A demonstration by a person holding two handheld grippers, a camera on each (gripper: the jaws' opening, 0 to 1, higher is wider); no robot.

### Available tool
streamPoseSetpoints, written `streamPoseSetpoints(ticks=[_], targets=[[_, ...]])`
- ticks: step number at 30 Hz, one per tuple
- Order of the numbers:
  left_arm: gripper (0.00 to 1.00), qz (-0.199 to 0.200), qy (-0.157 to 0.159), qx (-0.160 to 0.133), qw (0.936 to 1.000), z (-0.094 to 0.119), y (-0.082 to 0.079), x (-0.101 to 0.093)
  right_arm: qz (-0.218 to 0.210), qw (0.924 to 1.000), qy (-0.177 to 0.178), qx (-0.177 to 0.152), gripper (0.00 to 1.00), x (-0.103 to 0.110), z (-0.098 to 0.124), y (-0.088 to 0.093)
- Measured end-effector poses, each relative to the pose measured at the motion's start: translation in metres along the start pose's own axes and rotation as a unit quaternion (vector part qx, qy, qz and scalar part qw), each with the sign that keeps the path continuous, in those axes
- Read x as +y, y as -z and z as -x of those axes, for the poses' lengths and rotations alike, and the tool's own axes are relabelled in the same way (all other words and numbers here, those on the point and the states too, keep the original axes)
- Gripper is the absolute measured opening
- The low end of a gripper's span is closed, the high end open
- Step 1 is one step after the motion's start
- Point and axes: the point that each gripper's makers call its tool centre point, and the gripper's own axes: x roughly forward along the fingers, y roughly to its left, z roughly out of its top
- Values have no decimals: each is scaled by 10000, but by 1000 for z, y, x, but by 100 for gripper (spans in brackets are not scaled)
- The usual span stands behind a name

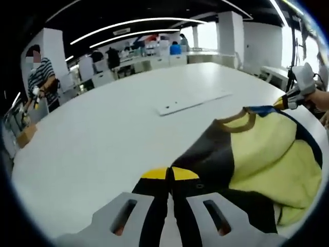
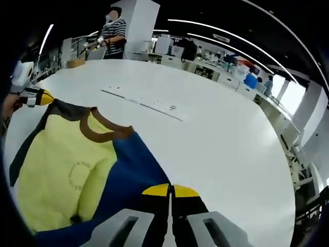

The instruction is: Fold the garment on the visible template until the final outline fits inside the template.

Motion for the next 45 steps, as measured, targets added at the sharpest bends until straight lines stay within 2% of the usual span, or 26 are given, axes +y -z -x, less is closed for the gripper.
streamPoseSetpoints(ticks=[4,7,8,10,12,15,19,21,22,27,32,38,45], targets=[[0,-240,142,14,9996,0,-1,-8,209,9997,-105,-87,0,6,2,-4],[0,-208,200,-42,9996,4,-4,-12,86,9994,-194,-268,0,10,5,-13],[1,-228,191,-74,9995,5,-6,-12,37,9993,-224,-310,2,10,5,-15],[7,-238,205,-121,9994,7,-8,-12,-16,9989,-274,-393,17,10,6,-18],[14,-272,191,-218,9992,11,-14,-11,-7,9980,-369,-504,27,15,10,-24],[23,-231,354,-384,9984,17,-22,-16,-30,9964,-612,-581,33,26,16,-28],[36,-277,439,-463,9976,24,-25,-20,-123,9954,-748,-585,48,33,25,-28],[42,-117,493,-493,9975,29,-26,-22,-84,9951,-765,-614,52,36,31,-28],[44,-36,580,-538,9969,33,-27,-25,-58,9950,-779,-618,52,37,35,-28],[52,-78,625,-597,9962,46,-27,-28,-50,9921,-999,-763,63,49,49,-27],[55,-17,706,-662,9953,63,-24,-35,6,9892,-1223,-803,66,67,69,-23],[55,47,828,-716,9940,80,-17,-51,54,9873,-1345,-839,65,81,91,-14],[53,-174,1022,-651,9925,94,-4,-76,-136,9850,-1467,-893,63,96,112,-4]])
